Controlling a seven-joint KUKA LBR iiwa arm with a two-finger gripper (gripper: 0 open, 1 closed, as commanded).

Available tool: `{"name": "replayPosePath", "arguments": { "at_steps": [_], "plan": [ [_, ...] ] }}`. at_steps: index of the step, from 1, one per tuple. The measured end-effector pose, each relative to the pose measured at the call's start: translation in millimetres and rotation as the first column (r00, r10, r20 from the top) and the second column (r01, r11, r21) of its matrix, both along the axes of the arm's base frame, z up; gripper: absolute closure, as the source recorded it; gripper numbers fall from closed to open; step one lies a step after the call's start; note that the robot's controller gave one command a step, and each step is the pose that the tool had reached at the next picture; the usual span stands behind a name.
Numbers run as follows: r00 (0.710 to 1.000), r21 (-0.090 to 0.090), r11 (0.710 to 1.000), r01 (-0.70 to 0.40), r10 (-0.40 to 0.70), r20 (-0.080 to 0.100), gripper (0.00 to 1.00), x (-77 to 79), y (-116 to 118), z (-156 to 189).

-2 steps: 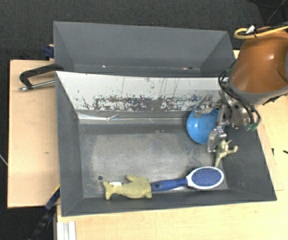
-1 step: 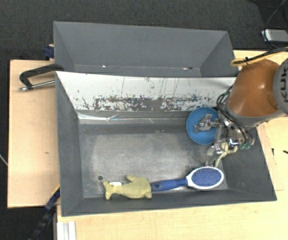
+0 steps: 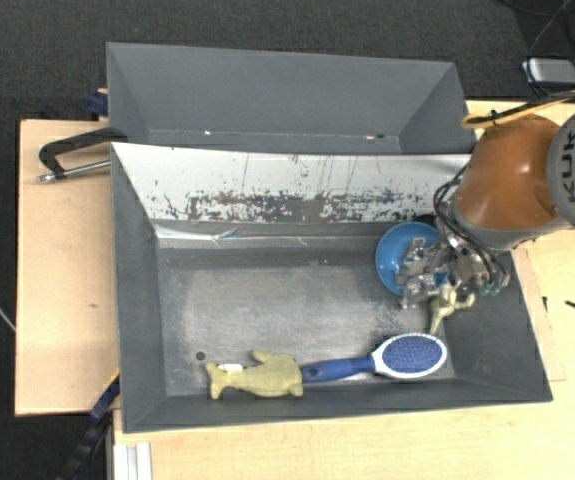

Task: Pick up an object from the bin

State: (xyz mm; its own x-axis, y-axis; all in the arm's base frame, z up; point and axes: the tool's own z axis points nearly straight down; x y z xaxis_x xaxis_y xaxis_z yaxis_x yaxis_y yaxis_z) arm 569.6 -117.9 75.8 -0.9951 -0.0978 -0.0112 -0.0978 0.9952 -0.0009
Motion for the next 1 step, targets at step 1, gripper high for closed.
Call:
{"name": "replayPosePath", "arguments": {
  "at_steps": [1],
  "plan": [
    [0.997, -0.003, 0.997, -0.077, 0.077, 0.003, 1.0, -8.5, 9.1, 117.7]
  ]
}}
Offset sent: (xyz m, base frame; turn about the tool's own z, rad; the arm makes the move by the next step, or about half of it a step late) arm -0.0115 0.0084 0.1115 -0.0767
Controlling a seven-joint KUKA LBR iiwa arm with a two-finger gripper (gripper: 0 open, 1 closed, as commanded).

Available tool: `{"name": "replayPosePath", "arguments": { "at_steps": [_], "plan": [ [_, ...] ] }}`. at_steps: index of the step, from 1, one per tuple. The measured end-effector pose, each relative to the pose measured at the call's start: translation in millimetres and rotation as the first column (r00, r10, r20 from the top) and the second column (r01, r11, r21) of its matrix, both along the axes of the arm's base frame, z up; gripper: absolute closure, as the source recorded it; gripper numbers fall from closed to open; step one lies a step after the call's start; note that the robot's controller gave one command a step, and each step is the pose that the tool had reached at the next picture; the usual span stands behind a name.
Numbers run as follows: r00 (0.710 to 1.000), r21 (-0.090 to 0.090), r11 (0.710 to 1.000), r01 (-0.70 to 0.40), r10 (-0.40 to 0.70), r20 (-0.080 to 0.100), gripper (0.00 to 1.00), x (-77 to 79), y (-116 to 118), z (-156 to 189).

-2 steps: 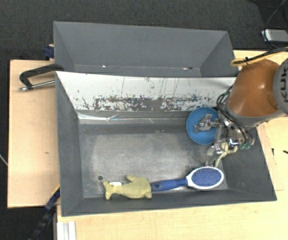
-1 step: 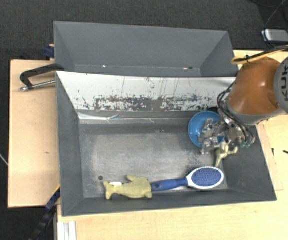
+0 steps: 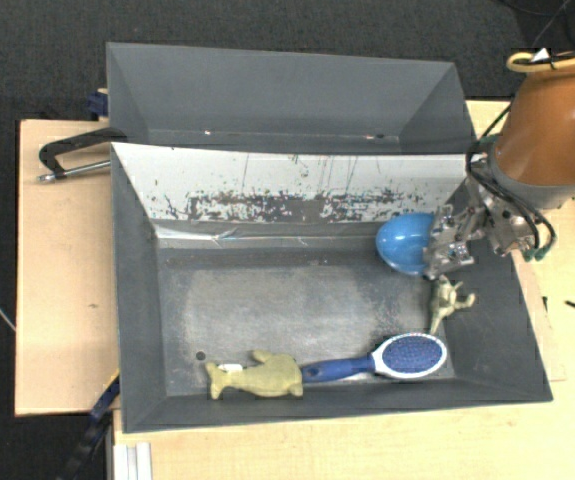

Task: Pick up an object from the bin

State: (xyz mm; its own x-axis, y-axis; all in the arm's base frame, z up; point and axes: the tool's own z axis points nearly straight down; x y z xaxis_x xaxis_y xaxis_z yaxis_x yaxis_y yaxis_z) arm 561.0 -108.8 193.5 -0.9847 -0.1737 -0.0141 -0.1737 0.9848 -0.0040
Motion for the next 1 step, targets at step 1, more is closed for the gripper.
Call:
{"name": "replayPosePath", "arguments": {
  "at_steps": [1],
  "plan": [
    [1.0, 0.001, 1.0, 0.01, -0.01, -0.005, 1.0, 9.8, -11.7, 8.8]
  ]
}}
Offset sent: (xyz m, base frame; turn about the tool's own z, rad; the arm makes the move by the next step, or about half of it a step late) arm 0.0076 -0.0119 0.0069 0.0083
